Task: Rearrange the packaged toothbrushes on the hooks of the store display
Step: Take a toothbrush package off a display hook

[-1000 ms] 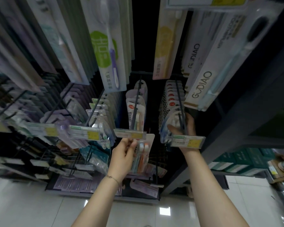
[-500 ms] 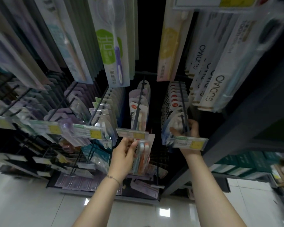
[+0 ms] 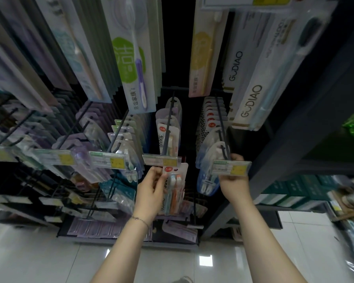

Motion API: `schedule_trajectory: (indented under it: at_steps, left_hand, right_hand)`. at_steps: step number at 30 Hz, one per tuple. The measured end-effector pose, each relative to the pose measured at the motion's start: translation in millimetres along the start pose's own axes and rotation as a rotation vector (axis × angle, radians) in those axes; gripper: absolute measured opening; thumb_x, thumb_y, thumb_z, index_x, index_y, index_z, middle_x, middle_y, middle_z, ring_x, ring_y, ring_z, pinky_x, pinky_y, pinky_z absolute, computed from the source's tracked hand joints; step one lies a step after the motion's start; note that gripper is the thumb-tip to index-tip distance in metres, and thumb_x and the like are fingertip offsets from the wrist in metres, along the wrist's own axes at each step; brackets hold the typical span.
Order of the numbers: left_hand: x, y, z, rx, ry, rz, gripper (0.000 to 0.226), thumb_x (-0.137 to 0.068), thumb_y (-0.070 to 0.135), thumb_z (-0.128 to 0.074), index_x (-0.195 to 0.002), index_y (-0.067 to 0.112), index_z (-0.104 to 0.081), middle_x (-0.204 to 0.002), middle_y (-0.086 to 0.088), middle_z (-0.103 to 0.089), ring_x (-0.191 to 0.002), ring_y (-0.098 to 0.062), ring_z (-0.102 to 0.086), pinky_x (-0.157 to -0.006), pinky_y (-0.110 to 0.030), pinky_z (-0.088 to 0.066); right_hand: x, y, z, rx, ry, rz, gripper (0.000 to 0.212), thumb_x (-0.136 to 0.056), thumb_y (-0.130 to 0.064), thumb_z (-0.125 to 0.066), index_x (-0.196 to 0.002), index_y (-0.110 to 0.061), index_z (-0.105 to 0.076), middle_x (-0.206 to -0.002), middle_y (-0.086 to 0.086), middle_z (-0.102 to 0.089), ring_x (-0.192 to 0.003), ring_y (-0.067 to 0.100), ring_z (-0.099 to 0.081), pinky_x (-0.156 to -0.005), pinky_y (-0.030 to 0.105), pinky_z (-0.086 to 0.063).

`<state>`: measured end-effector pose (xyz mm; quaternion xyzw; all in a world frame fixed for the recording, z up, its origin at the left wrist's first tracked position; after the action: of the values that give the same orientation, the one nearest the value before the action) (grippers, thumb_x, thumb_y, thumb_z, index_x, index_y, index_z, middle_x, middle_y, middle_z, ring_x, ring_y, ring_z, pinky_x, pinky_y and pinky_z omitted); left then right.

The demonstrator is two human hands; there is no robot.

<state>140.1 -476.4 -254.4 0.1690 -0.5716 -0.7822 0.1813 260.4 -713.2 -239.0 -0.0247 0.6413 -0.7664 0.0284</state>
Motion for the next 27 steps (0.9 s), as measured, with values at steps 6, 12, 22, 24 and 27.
schedule_trajectory:
  at_steps: [6, 12, 22, 24, 27]
  left_hand:
    - [4.0, 0.2, 1.3, 0.016, -0.002, 0.002, 0.010, -0.102, 0.022, -0.053, -0.094, 0.022, -0.059, -0.086, -0.002, -0.067, -0.069, -0.027, -0.063, -0.074, -0.048, -0.056]
    - [7.4, 3.8, -2.1, 0.034, -0.018, 0.011, 0.011, -0.101, 0.021, -0.054, -0.092, 0.025, -0.060, -0.088, 0.001, -0.069, -0.071, -0.027, -0.065, -0.074, -0.048, -0.056]
    - [12.7, -0.1, 5.8, 0.037, -0.030, -0.019, 0.013, -0.102, 0.018, -0.054, -0.092, 0.025, -0.059, -0.085, 0.008, -0.068, -0.070, -0.017, -0.064, -0.071, -0.041, -0.055]
    - [13.5, -7.7, 13.1, 0.033, -0.016, -0.003, 0.014, -0.102, 0.019, -0.054, -0.090, 0.026, -0.058, -0.082, 0.006, -0.067, -0.069, -0.021, -0.064, -0.071, -0.042, -0.055]
    - [15.9, -17.2, 27.0, 0.036, 0.004, 0.024, 0.016, -0.102, 0.021, -0.053, -0.091, 0.030, -0.058, -0.084, 0.008, -0.067, -0.069, -0.019, -0.064, -0.070, -0.038, -0.055]
  right_hand:
    - [24.4, -3.2, 7.0, 0.167, -0.013, 0.066, 0.017, -0.093, -0.004, -0.060, -0.097, -0.021, -0.061, -0.079, -0.011, -0.063, -0.068, -0.010, -0.058, -0.067, 0.015, -0.045]
    - [44.1, -6.1, 12.6, 0.148, 0.027, 0.050, 0.015, -0.093, -0.015, -0.064, -0.096, -0.025, -0.052, -0.083, -0.004, -0.060, -0.076, 0.013, -0.059, -0.073, 0.031, -0.048]
    - [70.7, -9.3, 5.2, 0.224, -0.033, 0.185, 0.029, -0.095, -0.023, -0.061, -0.119, -0.022, -0.045, -0.078, 0.001, -0.060, -0.061, 0.008, -0.053, -0.056, 0.023, -0.045]
    - [73.4, -3.9, -5.0, 0.275, -0.069, 0.183, 0.028, -0.095, -0.025, -0.061, -0.117, -0.026, -0.044, -0.076, -0.003, -0.057, -0.058, 0.007, -0.050, -0.054, 0.022, -0.043]
    - [76.6, 0.1, -26.7, 0.317, -0.129, 0.180, 0.029, -0.095, -0.030, -0.060, -0.117, -0.030, -0.041, -0.082, -0.006, -0.057, -0.059, 0.005, -0.051, -0.055, 0.019, -0.042]
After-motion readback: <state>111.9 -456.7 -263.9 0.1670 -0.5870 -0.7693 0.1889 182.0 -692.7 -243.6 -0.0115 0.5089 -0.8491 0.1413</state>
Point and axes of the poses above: each hand's wrist, its own x-axis away from the middle knuckle, its own z-axis out of the back of the hand, y = z × x, the point moved 10 cm from there along -x, towards the middle knuckle
